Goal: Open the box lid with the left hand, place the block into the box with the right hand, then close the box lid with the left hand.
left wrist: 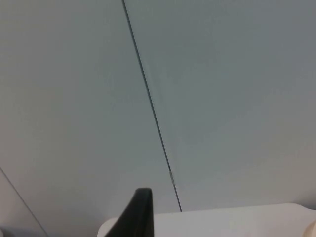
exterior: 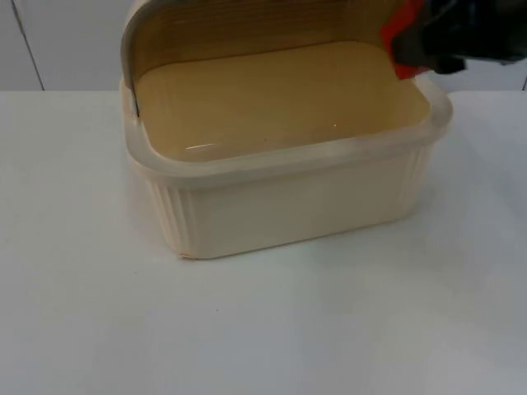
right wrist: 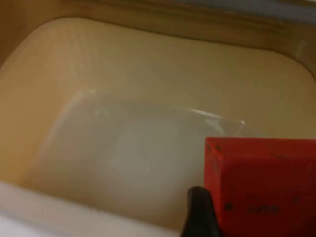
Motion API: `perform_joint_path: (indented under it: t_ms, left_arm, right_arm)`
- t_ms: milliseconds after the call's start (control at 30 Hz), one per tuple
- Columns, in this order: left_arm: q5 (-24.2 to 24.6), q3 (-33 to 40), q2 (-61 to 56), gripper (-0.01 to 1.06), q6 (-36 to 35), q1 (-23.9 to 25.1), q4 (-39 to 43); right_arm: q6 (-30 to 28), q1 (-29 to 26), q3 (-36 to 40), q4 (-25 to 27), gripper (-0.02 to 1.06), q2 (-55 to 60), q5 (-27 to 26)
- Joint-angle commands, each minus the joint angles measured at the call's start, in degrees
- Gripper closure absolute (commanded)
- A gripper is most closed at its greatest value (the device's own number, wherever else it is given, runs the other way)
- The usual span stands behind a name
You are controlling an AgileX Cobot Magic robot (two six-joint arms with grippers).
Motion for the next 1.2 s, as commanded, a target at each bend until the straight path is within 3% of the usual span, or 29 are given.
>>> perform_joint_path:
  t_ms: [0,200,400,600,800,900,933,967,1000,1167]
  left_arm:
    - [0.87,-0.11,-0.25,0.0,-0.05,-0.48,0.59]
    - [0.85,-0.11,-0.25,0.0,-0.05,-0.48,1.09]
    - [0.99,-0.11,-0.25,0.0,-0.05,-0.48,2.0]
    - [0.99,-0.11,-0.25,0.0,-0.05,-0.48,2.18]
    - [0.99,-0.11,-0.25,0.0,-0.05,-0.48,2.72]
    - [0.99,-0.11,-0.25,0.0,-0.05,-0.48,3.5]
    - [0.99,-0.11,-0.25,0.0,-0.05,-0.48,3.5]
    - [0.99,-0.11,-0.25,0.0,-0.05,-0.48,3.5]
    - [0.99,-0.11,-0.25,0.0,-0.05,-0.48,3.5]
    - [0.99,-0.11,-0.25,0.0,-0.05,-0.48,3.5]
  right_arm:
    - [-0.81,0.28,-5.1,-0.45,1.05,4.95,-2.19]
    - [-0.81,0.28,-12.46,-0.53,1.05,12.48,-1.19]
    - [-2.54,0.43,-13.8,-0.7,1.04,16.6,-1.28]
    - [-2.54,0.43,-13.8,-1.52,0.97,19.31,-3.65]
    - [-2.54,0.43,-13.8,-1.52,0.73,20.15,-6.57]
    - [-1.37,0.43,-13.8,-1.52,0.4,20.56,-5.75]
    - [-1.37,0.43,-13.8,-1.52,0.4,20.56,-5.75]
    - [-0.7,0.43,-13.8,-1.42,0.24,20.56,-5.75]
    - [0.04,0.43,-13.8,-1.42,0.02,20.42,-5.38]
    - [1.09,0.43,-13.8,-1.42,0.0,18.27,1.64]
